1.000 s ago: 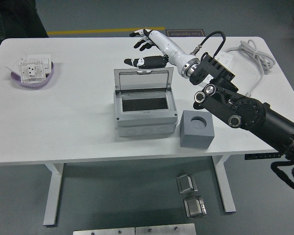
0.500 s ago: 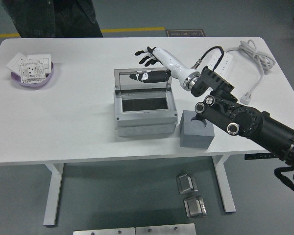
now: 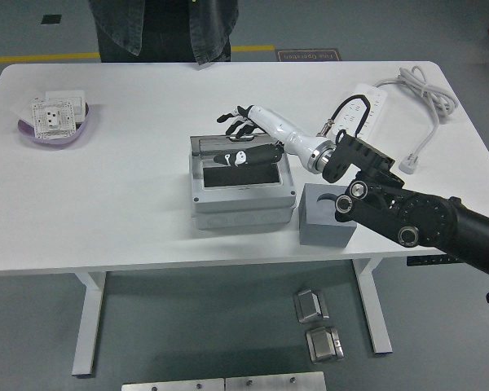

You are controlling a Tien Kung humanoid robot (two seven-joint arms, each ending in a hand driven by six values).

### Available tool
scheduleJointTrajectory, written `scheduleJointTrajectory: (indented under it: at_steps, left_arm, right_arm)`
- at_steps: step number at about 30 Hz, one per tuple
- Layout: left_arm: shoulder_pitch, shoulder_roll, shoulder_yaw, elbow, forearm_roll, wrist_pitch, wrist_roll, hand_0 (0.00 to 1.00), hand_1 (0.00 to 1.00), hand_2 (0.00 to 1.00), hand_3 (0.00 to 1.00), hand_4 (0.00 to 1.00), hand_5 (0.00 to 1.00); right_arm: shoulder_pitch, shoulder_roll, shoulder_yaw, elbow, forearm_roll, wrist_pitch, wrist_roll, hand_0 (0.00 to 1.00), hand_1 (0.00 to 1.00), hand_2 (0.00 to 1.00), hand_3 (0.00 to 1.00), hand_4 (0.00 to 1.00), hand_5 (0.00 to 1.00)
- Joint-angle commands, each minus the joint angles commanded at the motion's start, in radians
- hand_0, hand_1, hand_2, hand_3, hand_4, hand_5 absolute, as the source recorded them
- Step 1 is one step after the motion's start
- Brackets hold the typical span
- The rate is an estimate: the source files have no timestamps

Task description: Pick up the cylinder from the cube,place it in the box,flap close box

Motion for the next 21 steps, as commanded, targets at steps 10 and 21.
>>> scheduleJointTrajectory:
  at_steps: [10, 21]
  left_arm:
    - [0.007, 0.001, -0.001, 0.000, -0.001, 0.001, 0.000, 0.633, 0.585, 0.550, 0.597, 0.495, 0.024]
    - [0.008, 0.000, 0.008, 0.000, -0.010, 0.004, 0.001, 0.633, 0.586, 0.551, 0.599, 0.499, 0.027]
  right_arm:
    - [-0.029, -0.031, -0.002, 0.077, -0.057, 0.004, -0.033, 0.650, 0.599, 0.646, 0.774, 0.888, 0.445]
    - [-0.051, -0.030, 0.027, 0.093, -0.194, 0.002, -0.085, 0.641, 0.598, 0.650, 0.779, 0.880, 0.443]
